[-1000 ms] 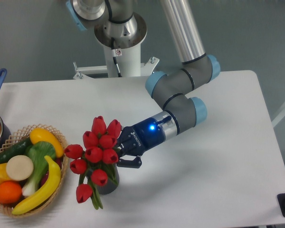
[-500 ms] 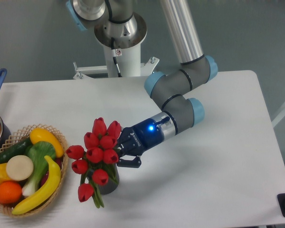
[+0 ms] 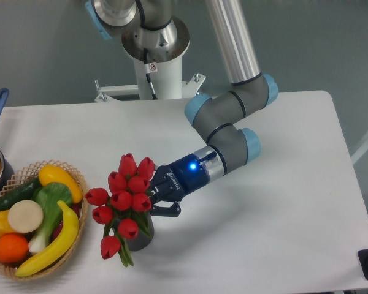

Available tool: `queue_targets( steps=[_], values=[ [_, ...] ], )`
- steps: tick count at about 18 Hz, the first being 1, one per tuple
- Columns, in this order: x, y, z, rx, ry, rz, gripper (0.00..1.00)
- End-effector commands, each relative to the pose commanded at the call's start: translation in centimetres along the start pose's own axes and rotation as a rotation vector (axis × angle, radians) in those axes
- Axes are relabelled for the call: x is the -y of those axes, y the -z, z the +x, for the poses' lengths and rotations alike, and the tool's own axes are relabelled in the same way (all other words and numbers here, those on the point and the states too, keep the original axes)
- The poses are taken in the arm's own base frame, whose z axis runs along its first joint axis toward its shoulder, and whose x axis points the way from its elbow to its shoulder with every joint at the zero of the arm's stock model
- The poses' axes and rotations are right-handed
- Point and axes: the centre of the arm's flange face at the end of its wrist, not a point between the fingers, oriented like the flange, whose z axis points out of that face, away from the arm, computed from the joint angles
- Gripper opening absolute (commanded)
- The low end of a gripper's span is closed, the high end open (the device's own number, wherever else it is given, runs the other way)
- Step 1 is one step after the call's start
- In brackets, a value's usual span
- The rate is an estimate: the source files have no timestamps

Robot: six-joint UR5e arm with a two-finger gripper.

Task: Insert the flowers into the vase
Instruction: 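Push the tulip bunch further down into the vase, then open the gripper to release the tulip stems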

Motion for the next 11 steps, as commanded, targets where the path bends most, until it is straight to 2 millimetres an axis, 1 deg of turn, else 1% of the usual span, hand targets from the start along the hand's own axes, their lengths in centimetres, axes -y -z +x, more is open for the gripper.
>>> queue_targets(
  steps=[2, 3, 4, 5, 6, 9, 11],
  values=[
    [-0.09, 0.01, -0.02, 0.000, 0.000, 0.000, 0.40],
    [-0.12, 0.02, -0.08, 0.000, 0.000, 0.000, 0.49],
    [-0.12, 0.02, -0.08, 0.000, -0.002, 0.000, 0.50],
    [-0.12, 0.02, -0.08, 0.000, -0.003, 0.000, 0.53],
    [-0.12, 0.02, -0.08, 0.000, -0.012, 0.000, 0.58],
    [-0.30, 0.04, -0.12, 0.001, -0.018, 0.000, 0.61],
    [-0.30, 0.04, -0.12, 0.001, -0.022, 0.000, 0.69]
  ],
)
